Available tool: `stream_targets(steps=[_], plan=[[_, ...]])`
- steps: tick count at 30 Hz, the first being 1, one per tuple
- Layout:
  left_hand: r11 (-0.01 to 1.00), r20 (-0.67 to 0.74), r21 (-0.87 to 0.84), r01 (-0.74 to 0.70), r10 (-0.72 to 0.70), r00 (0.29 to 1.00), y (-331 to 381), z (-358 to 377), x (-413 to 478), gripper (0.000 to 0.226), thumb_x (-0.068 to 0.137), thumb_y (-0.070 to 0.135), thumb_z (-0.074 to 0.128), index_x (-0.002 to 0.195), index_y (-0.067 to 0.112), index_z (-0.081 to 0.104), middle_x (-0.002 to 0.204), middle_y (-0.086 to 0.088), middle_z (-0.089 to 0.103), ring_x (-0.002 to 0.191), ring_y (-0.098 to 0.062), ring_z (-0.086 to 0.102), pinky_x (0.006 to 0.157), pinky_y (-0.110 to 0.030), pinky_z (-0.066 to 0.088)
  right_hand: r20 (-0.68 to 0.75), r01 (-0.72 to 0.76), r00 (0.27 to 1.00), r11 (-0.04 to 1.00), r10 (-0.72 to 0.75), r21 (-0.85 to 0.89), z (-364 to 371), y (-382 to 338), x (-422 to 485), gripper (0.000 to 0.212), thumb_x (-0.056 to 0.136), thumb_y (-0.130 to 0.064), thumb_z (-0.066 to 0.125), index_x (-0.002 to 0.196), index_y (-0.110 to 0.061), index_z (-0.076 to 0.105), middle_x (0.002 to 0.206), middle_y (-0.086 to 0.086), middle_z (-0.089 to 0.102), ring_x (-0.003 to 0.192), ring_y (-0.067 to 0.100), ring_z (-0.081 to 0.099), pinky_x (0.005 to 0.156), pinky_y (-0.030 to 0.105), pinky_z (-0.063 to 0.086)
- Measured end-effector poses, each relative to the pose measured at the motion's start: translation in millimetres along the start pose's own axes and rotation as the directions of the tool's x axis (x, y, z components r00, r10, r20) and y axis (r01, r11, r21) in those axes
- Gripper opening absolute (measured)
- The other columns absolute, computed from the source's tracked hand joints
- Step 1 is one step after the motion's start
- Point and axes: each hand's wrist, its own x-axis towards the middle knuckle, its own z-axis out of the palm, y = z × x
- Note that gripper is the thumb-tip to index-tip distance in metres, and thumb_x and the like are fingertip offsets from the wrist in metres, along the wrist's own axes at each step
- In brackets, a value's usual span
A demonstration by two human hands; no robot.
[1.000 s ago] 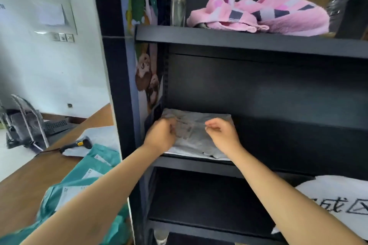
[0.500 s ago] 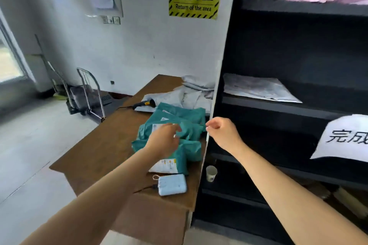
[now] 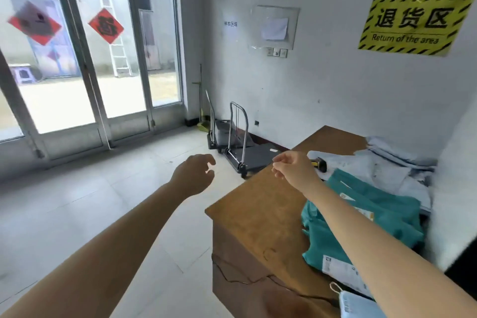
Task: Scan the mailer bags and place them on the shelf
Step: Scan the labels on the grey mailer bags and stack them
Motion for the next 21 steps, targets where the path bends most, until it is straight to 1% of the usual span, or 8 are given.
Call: stream_targets(steps=[3,6,8,10,12,15,18,21], plan=[[0.998,-0.047,0.044,0.033,-0.031,0.998,-47.7,-28.0,51.7,0.025,0.09,0.022,0.053,0.114,0.021,0.059,0.099,0.003,0.06,0.091,-0.016,0.053,0.081,-0.027,0.042,0.089,0.027,0.996,0.999,-0.03,0.034,40.9,-28.7,59.4,0.008,0.091,-0.007,0.057,0.093,-0.01,0.064,0.083,0.009,0.068,0.066,0.017,0.063,0.059,0.023,0.05],[0.997,-0.061,0.04,0.073,-0.071,0.996,-88.4,-52.3,109.7,0.025,0.089,0.021,0.054,0.113,0.019,0.06,0.093,0.004,0.058,0.094,-0.02,0.057,0.086,-0.032,0.047,0.134,0.033,0.99,0.997,-0.043,0.074,76.0,-53.2,121.4,0.014,0.091,-0.003,0.054,0.101,0.001,0.064,0.076,0.006,0.065,0.063,0.015,0.06,0.059,0.023,0.049],[0.994,-0.053,0.051,0.098,-0.095,0.994,-113.1,-66.0,142.9,0.025,0.089,0.022,0.054,0.112,0.02,0.06,0.092,0.004,0.059,0.091,-0.02,0.058,0.086,-0.034,0.049,0.164,0.032,0.986,0.998,-0.042,0.061,98.0,-67.8,162.8,0.016,0.091,-0.006,0.057,0.103,0.0,0.065,0.074,0.004,0.066,0.058,0.009,0.061,0.055,0.019,0.049],[0.992,-0.062,0.057,0.116,-0.112,0.992,-138.8,-76.9,170.8,0.024,0.088,0.024,0.054,0.112,0.022,0.06,0.092,0.005,0.06,0.088,-0.018,0.056,0.083,-0.032,0.048,0.17,0.029,0.984,0.996,-0.044,0.084,118.2,-81.8,204.3,0.012,0.09,-0.005,0.058,0.099,-0.003,0.065,0.07,0.003,0.065,0.051,0.005,0.06,0.048,0.014,0.047],[0.99,-0.067,0.059,0.125,-0.121,0.99,-165.1,-87.2,193.2,0.024,0.088,0.024,0.055,0.111,0.022,0.061,0.089,0.006,0.06,0.087,-0.017,0.055,0.08,-0.031,0.047,0.166,0.011,0.985,0.99,-0.035,0.144,140.9,-95.3,241.3,0.01,0.089,-0.002,0.059,0.096,-0.005,0.065,0.071,0.005,0.067,0.053,0.009,0.062,0.051,0.017,0.05],[0.99,-0.028,0.061,0.127,-0.125,0.992,-211.2,-99.0,229.1,0.024,0.088,0.024,0.057,0.112,0.022,0.06,0.088,0.006,0.06,0.088,-0.017,0.058,0.084,-0.034,0.05,0.181,-0.004,0.983,0.978,-0.035,0.211,182.0,-110.3,290.3,0.009,0.088,-0.001,0.061,0.09,-0.009,0.065,0.073,0.007,0.069,0.055,0.012,0.063,0.056,0.022,0.052],[0.989,-0.017,0.08,0.128,-0.127,0.992,-260.8,-104.6,275.9,0.027,0.089,0.025,0.056,0.115,0.021,0.059,0.091,0.005,0.06,0.094,-0.018,0.058,0.087,-0.036,0.049,0.217,-0.013,0.976,0.984,-0.027,0.179,225.9,-116.8,334.0,0.01,0.088,-0.002,0.061,0.086,-0.011,0.063,0.076,0.008,0.069,0.055,0.013,0.063,0.058,0.023,0.051],[0.99,0.048,0.122,0.064,-0.07,0.996,-300.5,-100.8,338.8,0.028,0.091,0.025,0.053,0.118,0.021,0.057,0.098,0.004,0.059,0.093,-0.015,0.055,0.086,-0.03,0.046,0.216,0.008,0.976,0.995,-0.029,0.095,259.5,-119.2,379.0,0.007,0.088,-0.004,0.062,0.093,-0.01,0.064,0.078,0.006,0.069,0.055,0.009,0.064,0.059,0.021,0.051]])
